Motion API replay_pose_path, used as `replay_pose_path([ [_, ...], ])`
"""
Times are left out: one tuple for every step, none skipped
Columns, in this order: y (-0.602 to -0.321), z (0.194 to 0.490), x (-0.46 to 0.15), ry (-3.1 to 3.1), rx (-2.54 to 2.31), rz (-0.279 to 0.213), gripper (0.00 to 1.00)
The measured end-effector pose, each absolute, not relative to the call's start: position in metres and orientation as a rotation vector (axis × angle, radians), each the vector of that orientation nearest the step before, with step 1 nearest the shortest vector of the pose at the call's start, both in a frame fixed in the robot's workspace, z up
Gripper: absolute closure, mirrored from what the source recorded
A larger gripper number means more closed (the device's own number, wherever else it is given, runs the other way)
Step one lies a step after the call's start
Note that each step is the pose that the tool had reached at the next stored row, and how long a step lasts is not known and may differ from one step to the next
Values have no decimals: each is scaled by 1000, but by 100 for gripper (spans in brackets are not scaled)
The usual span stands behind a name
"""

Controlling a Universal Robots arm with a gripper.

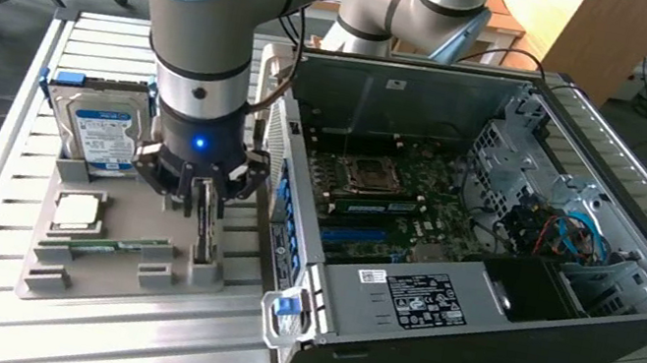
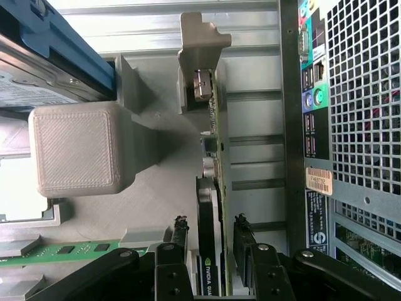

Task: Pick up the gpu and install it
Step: 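Pick up the gpu and move the gpu toward the slot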

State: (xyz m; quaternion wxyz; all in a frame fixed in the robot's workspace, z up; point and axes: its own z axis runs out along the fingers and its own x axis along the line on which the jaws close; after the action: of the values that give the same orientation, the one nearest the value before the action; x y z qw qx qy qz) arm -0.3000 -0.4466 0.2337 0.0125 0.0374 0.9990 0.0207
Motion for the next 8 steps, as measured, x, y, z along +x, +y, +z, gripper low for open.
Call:
replay_pose_path([
  [-446,234,-300,3114,117,65,57],
  [-446,233,-300,3114,116,65,57],
  [-445,233,-300,3114,117,65,57],
  [-445,233,-300,3114,116,65,57],
  [-444,233,-300,3113,116,65,57],
  [-444,233,-300,3114,117,65,57],
  [-444,233,-300,3114,117,65,57],
  [-444,233,-300,3114,117,65,57],
])
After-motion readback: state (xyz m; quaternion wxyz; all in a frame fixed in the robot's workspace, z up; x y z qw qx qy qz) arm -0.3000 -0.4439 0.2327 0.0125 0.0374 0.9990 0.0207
